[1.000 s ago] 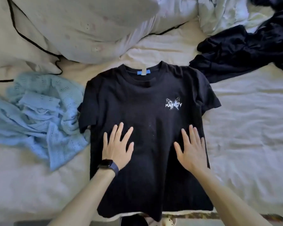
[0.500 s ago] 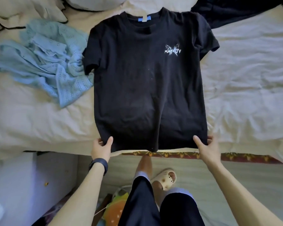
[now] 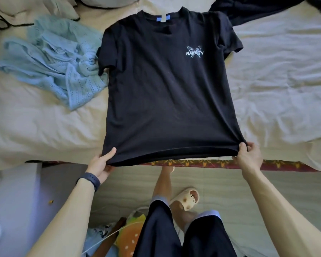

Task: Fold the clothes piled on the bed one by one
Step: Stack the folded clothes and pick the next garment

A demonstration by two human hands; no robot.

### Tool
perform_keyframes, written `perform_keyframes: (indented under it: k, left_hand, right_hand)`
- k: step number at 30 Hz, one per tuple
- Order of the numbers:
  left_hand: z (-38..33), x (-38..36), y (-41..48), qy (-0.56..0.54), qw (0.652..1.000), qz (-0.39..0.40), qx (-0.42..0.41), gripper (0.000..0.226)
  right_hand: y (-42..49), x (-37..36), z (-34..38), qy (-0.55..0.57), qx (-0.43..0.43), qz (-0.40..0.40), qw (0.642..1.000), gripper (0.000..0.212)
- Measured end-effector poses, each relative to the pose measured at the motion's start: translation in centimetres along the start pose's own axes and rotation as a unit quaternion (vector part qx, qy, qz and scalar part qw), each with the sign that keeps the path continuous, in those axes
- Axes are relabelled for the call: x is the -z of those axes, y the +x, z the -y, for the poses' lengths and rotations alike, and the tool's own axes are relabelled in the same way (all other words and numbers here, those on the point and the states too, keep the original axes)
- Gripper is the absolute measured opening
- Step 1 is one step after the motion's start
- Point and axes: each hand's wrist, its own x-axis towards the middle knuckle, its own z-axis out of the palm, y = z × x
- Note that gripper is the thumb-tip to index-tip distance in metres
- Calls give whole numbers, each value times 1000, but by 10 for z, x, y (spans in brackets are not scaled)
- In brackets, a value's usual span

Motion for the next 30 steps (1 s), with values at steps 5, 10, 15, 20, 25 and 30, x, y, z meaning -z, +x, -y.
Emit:
perform_keyframes:
  k: [5,10,15,20,25,30]
  left_hand:
    - [-1,12,-5,18,996,76,41,35]
    - [5,18,-5,45,996,69,27,20]
    - [19,30,-3,160,980,-74,-88,32]
    - [31,17,2,259,950,-160,-74,41]
    - [36,-2,-5,323,919,-214,-70,38]
    - [19,-44,-28,451,841,-282,-103,55]
  right_hand:
    - [6,23,-9,-85,41,47,994,25]
    - [8,29,-11,-71,41,64,995,25]
    - [9,33,-22,-94,58,47,993,16]
    - [6,16,-32,-142,22,51,988,33]
    - [1,19,-44,-190,23,47,980,29]
    - [-18,15,-13,-247,13,5,969,31]
